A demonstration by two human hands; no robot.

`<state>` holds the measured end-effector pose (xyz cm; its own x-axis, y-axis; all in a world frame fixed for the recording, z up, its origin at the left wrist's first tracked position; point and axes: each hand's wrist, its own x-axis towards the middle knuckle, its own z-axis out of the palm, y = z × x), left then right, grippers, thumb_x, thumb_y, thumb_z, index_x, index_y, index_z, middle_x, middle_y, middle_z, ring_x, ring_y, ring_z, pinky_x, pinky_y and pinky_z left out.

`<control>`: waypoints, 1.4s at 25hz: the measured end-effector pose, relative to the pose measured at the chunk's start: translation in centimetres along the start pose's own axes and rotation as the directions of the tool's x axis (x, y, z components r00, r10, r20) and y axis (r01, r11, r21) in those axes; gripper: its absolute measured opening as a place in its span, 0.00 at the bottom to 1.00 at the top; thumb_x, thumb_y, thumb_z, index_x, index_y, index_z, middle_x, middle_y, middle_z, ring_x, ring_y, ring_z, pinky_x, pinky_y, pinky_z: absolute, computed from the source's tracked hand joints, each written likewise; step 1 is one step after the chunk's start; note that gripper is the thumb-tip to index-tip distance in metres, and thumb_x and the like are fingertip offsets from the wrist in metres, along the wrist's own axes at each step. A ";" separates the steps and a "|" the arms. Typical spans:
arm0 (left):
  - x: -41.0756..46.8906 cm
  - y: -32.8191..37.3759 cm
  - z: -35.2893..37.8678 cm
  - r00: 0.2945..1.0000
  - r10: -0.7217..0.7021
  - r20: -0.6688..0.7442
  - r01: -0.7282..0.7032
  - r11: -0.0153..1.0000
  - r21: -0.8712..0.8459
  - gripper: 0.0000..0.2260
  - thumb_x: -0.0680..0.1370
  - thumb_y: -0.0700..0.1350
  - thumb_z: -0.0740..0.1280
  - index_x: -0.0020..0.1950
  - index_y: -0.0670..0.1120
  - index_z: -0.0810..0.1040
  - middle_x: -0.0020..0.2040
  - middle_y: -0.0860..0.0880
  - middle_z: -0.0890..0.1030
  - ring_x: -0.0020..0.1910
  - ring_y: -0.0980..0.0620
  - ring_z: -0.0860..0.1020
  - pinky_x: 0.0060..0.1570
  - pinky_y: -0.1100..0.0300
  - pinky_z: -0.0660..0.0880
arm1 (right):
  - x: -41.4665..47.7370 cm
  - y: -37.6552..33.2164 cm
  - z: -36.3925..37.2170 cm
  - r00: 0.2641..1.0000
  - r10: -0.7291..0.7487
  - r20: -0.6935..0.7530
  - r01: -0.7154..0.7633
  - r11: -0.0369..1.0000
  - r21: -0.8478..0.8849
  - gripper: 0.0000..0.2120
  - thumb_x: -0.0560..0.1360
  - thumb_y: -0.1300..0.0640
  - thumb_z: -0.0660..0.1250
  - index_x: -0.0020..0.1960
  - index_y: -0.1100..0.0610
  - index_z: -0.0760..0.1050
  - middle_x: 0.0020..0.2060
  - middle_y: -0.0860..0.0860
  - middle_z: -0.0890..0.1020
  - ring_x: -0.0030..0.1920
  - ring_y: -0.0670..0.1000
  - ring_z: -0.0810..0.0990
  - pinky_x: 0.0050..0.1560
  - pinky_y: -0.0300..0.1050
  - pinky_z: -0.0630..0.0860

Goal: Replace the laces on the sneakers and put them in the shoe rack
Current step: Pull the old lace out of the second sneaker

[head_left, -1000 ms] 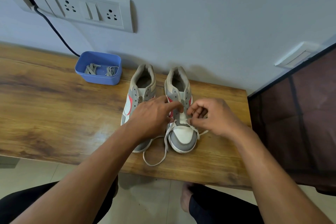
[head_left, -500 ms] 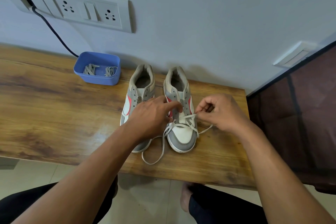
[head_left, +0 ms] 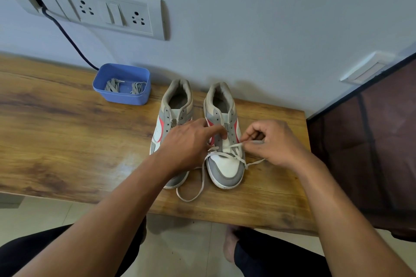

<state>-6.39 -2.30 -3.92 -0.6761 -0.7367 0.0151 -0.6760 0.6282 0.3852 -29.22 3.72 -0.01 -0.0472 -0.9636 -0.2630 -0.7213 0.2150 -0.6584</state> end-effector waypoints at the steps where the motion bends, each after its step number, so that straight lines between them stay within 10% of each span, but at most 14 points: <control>1: 0.0 0.0 0.0 1.000 0.001 -0.002 -0.001 1.000 -0.001 0.18 0.80 0.53 0.69 0.68 0.65 0.70 0.59 0.55 0.76 0.53 0.54 0.76 0.43 0.60 0.68 | 0.0 -0.3 0.7 0.999 -0.016 0.045 0.016 1.000 -0.001 0.07 0.71 0.58 0.80 0.44 0.47 0.85 0.38 0.42 0.85 0.38 0.38 0.82 0.38 0.32 0.75; 20: 0.0 0.0 0.2 1.000 0.003 -0.015 -0.003 1.000 0.001 0.17 0.80 0.52 0.69 0.67 0.64 0.70 0.59 0.55 0.76 0.52 0.55 0.75 0.43 0.60 0.68 | 0.2 -0.7 1.7 0.997 -0.070 0.039 0.072 0.996 -0.058 0.07 0.71 0.53 0.81 0.43 0.45 0.84 0.38 0.41 0.85 0.40 0.41 0.83 0.44 0.46 0.83; 27: 0.0 0.1 0.1 1.000 0.000 -0.017 0.000 1.000 -0.005 0.17 0.80 0.51 0.68 0.68 0.63 0.70 0.61 0.54 0.76 0.50 0.58 0.70 0.44 0.61 0.67 | -0.3 0.8 -1.7 0.974 0.035 -0.223 -0.042 0.999 -0.030 0.07 0.72 0.58 0.78 0.39 0.48 0.84 0.35 0.40 0.84 0.37 0.39 0.81 0.39 0.38 0.77; 35: -0.1 0.0 0.0 1.000 0.010 -0.024 -0.011 0.999 -0.051 0.17 0.79 0.49 0.70 0.66 0.63 0.74 0.56 0.56 0.77 0.48 0.56 0.75 0.42 0.60 0.69 | -2.6 -2.6 0.2 0.959 -0.032 0.281 0.015 0.998 0.062 0.04 0.75 0.57 0.79 0.48 0.49 0.87 0.43 0.42 0.88 0.44 0.40 0.86 0.49 0.39 0.83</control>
<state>-6.31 -2.27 -3.94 -0.6753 -0.7364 0.0409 -0.6527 0.6225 0.4320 -27.10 5.71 2.29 0.1718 -0.8867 -0.4293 -0.6780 0.2097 -0.7045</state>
